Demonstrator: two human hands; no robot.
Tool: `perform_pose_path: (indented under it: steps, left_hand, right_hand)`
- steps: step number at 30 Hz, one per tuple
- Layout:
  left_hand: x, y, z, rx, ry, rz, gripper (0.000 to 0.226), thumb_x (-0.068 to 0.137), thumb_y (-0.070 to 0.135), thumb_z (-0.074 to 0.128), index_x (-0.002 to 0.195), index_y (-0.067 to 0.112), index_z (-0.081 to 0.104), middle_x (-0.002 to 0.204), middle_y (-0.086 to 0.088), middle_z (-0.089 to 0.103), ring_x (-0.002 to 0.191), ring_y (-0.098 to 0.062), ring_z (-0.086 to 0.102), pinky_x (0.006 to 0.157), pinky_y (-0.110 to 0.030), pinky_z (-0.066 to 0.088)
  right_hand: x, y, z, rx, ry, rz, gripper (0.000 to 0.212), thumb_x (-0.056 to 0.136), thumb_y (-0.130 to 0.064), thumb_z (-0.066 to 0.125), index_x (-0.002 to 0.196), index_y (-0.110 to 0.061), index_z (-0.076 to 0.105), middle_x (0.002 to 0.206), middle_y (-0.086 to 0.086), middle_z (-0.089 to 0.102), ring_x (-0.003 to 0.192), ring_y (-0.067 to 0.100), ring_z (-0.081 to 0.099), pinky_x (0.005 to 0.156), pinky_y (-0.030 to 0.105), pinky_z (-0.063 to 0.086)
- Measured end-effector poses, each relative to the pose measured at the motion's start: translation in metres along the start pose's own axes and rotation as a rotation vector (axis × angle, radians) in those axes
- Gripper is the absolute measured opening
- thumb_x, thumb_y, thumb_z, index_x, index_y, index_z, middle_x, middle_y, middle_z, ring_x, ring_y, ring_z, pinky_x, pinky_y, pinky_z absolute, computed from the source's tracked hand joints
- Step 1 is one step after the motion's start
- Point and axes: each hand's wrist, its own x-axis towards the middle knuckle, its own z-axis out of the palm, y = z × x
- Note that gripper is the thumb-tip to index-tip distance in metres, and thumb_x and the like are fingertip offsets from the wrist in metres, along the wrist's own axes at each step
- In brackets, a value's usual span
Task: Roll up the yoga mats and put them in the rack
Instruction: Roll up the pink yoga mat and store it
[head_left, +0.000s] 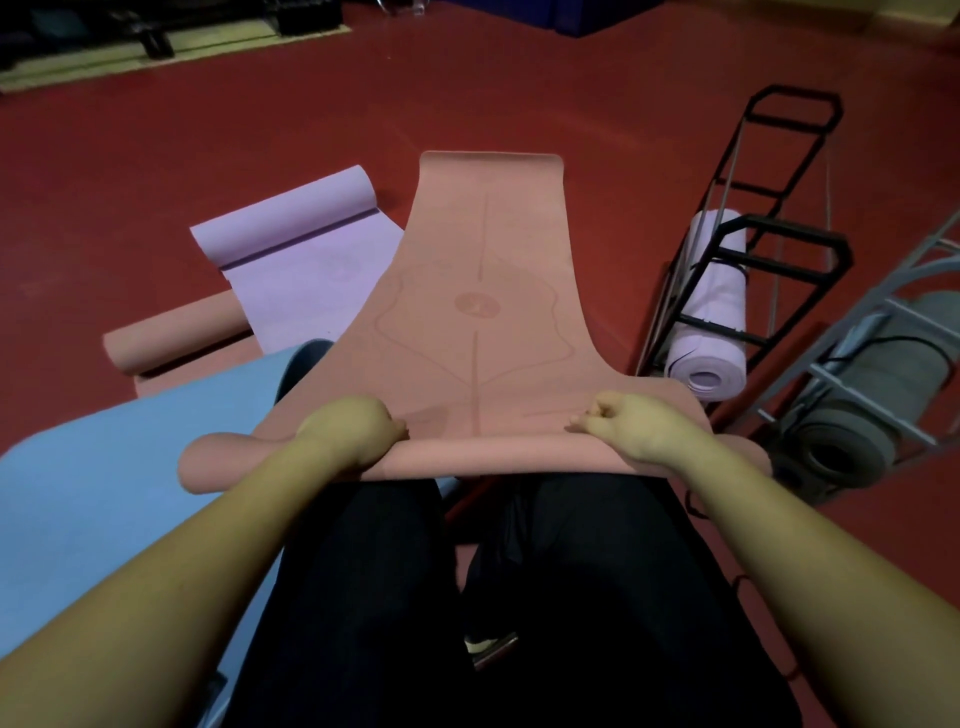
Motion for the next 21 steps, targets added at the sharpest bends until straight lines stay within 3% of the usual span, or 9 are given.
perform_pose_path:
  steps: [4,8,12,17,21]
  left_hand:
    - [0.002,0.003,-0.001,-0.023,-0.002,0.003,0.035,0.094,0.047,0.050,0.071,0.022,0.056,0.081,-0.002,0.059,0.084,-0.025,0.057,0.075,-0.035,0.045]
    - [0.006,0.006,-0.003,-0.036,-0.060,0.015,0.036,0.092,0.045,0.054,0.072,0.018,0.065,0.078,-0.003,0.063,0.080,-0.024,0.060,0.078,-0.036,0.050]
    - [0.013,0.004,-0.004,-0.071,-0.068,0.034,0.036,0.089,0.043,0.058,0.069,0.014,0.066,0.075,-0.005,0.064,0.077,-0.025,0.061,0.075,-0.035,0.050]
    - [0.020,0.003,-0.004,-0.080,-0.093,0.055,0.035,0.090,0.043,0.060,0.072,0.013,0.066,0.076,-0.006,0.063,0.075,-0.024,0.057,0.068,-0.032,0.044]
    - [0.022,0.003,-0.006,-0.137,-0.060,0.081,0.044,0.092,0.050,0.058,0.073,0.012,0.067,0.081,-0.009,0.065,0.080,-0.026,0.059,0.073,-0.034,0.045]
  right_hand:
    - [0.004,-0.001,0.005,0.003,0.177,-0.088,0.048,0.092,-0.046,0.061,0.057,-0.020,0.041,0.071,-0.001,0.044,0.077,0.024,0.049,0.065,0.035,0.031]
    - [-0.008,-0.002,0.011,-0.140,0.394,-0.128,0.047,0.093,-0.051,0.055,0.059,-0.019,0.051,0.075,0.007,0.056,0.078,0.028,0.058,0.062,0.036,0.037]
    - [-0.024,0.002,0.030,-0.273,0.706,-0.288,0.052,0.089,-0.049,0.044,0.052,-0.015,0.054,0.053,0.004,0.050,0.051,0.027,0.056,0.043,0.028,0.033]
    - [-0.042,0.008,0.050,-0.300,0.752,-0.322,0.045,0.091,-0.050,0.042,0.069,-0.014,0.059,0.069,0.003,0.055,0.071,0.028,0.055,0.055,0.036,0.044]
    - [-0.042,0.005,0.058,-0.348,0.749,-0.282,0.044,0.088,-0.052,0.042,0.077,-0.013,0.059,0.077,0.006,0.054,0.076,0.030,0.053,0.062,0.037,0.044]
